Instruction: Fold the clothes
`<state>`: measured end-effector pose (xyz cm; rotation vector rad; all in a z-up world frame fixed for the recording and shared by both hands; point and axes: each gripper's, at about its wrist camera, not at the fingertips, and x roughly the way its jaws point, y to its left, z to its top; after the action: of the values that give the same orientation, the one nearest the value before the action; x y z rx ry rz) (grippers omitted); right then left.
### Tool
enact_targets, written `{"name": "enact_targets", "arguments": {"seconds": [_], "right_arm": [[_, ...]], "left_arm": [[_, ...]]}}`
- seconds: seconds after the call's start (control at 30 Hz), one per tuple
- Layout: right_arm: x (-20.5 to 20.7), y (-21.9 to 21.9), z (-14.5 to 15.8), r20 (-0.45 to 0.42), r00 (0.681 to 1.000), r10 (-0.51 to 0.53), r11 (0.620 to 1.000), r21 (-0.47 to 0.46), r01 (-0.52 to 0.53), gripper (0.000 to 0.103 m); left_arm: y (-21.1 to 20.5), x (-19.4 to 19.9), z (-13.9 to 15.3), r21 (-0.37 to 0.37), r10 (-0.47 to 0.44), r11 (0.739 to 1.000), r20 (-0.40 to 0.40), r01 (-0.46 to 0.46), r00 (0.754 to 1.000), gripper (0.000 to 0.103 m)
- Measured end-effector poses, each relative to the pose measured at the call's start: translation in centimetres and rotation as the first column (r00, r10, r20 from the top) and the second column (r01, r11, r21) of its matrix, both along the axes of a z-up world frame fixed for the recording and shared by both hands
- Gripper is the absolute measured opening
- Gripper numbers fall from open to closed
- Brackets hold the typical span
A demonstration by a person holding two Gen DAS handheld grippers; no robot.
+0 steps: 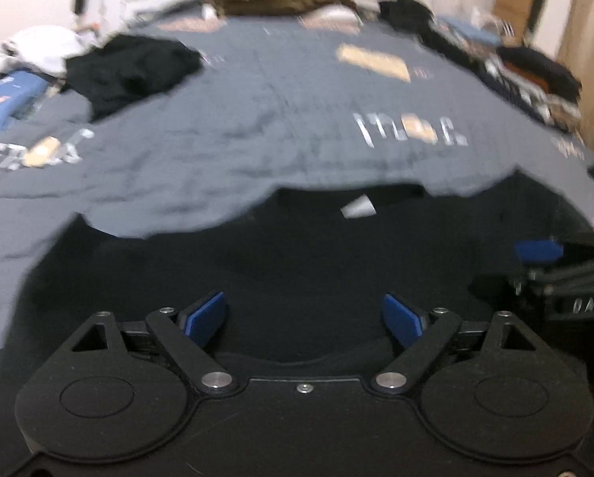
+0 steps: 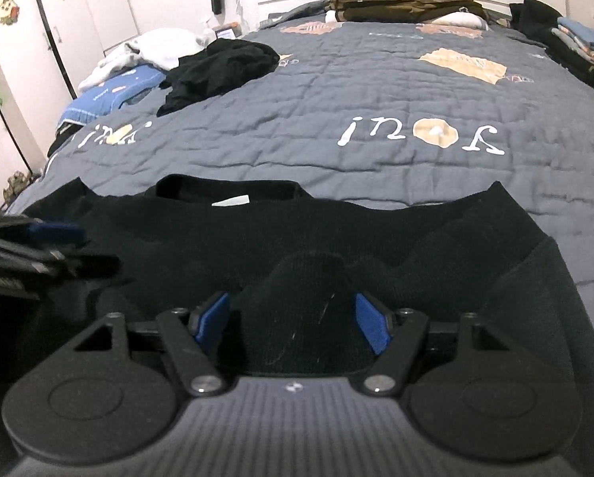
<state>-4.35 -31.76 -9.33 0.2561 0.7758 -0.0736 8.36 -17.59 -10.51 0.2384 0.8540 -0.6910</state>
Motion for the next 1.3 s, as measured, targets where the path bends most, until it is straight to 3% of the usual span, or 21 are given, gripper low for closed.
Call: {"name": "enact_targets", "arguments": {"seconds": [0.07, 0.1, 0.13, 0.17, 0.2, 0.23, 0.33, 0.47, 0.67, 0.8, 0.97, 1.07, 1.17, 1.23, 1.3], "right_arm": [[-0.1, 0.1, -0.2, 0.008, 1.0, 0.001, 1.0, -0.002, -0.001, 0.069], [-0.1, 0.1, -0.3, 0.009, 1.0, 0.002, 1.0, -0.007, -0.002, 0.065], [-0.2, 0.2, -0.3, 0.012, 1.0, 0.001, 1.0, -0.01, -0.001, 0.058], [-0.2, 0.2, -0.3, 0.013, 1.0, -0.003, 1.0, -0.013, 0.003, 0.051], [-0.2, 0.1, -0.3, 0.013, 1.0, -0.013, 1.0, -0.013, 0.013, 0.035], [-0.3, -0.1, -0.2, 0.015, 1.0, -0.02, 1.0, -0.002, 0.02, 0.025], [-0.6, -1.1, 0.3, 0.032, 0.999, -0.031, 0.997, 0.07, 0.029, 0.013], [-1.5, -2.4, 1.9, 0.121, 0.989, -0.081, 0.981, 0.187, 0.058, 0.006], [-2.7, -3.9, 5.6, 0.307, 0.937, -0.165, 0.974, 0.202, 0.106, 0.005], [-0.5, -4.4, 5.7, 0.317, 0.937, -0.148, 0.983, 0.147, 0.106, 0.005], [2.2, -4.9, 2.2, 0.174, 0.978, -0.115, 0.987, 0.13, 0.093, 0.007], [2.8, -5.0, 0.3, 0.09, 0.99, -0.106, 0.986, 0.139, 0.092, 0.009], [2.4, -5.1, 1.6, 0.098, 0.991, -0.092, 0.986, 0.151, 0.076, 0.015], [1.5, -5.5, 3.3, 0.133, 0.987, -0.093, 0.985, 0.155, 0.072, 0.027], [0.4, -5.6, 5.0, 0.156, 0.982, -0.109, 0.988, 0.124, 0.09, 0.039]], "left_arm": [[-0.3, -0.2, -1.1, 0.034, -0.02, 0.999, -0.004, 0.02, 1.0, 0.084], [-0.2, -0.3, -1.5, 0.032, -0.024, 0.999, -0.001, 0.024, 1.0, 0.078], [0.0, -0.4, -1.7, 0.016, -0.033, 0.999, -0.003, 0.033, 0.999, 0.061], [0.3, -0.5, -1.7, -0.007, -0.049, 0.999, -0.015, 0.049, 0.999, 0.051], [0.5, -0.4, -1.7, -0.031, -0.058, 0.998, -0.029, 0.057, 0.998, 0.028], [0.7, -0.3, -1.5, -0.059, -0.052, 0.997, -0.049, 0.049, 0.997, 0.02], [1.3, -0.3, -0.9, -0.109, -0.035, 0.994, -0.046, 0.03, 0.998, 0.007], [2.1, -0.4, 0.2, -0.194, -0.017, 0.981, 0.009, 0.018, 1.0, 0.006], [2.2, 0.0, 4.0, -0.334, 0.026, 0.942, 0.127, 0.018, 0.992, 0.003], [0.3, 0.9, 4.2, -0.304, 0.037, 0.953, 0.156, 0.012, 0.987, 0.003], [-1.2, 3.2, 0.2, -0.2, 0.054, 0.979, 0.022, -0.049, 0.998, 0.007], [-0.5, 3.6, -0.4, -0.17, 0.08, 0.982, -0.006, -0.08, 0.997, 0.025], [1.6, 3.7, 1.7, -0.195, 0.119, 0.975, 0.038, -0.109, 0.992, 0.044], [3.7, 3.6, 3.3, -0.219, 0.16, 0.966, 0.075, -0.14, 0.984, 0.054], [5.8, 3.2, 4.5, -0.222, 0.2, 0.96, 0.123, -0.17, 0.972, 0.056]]}}
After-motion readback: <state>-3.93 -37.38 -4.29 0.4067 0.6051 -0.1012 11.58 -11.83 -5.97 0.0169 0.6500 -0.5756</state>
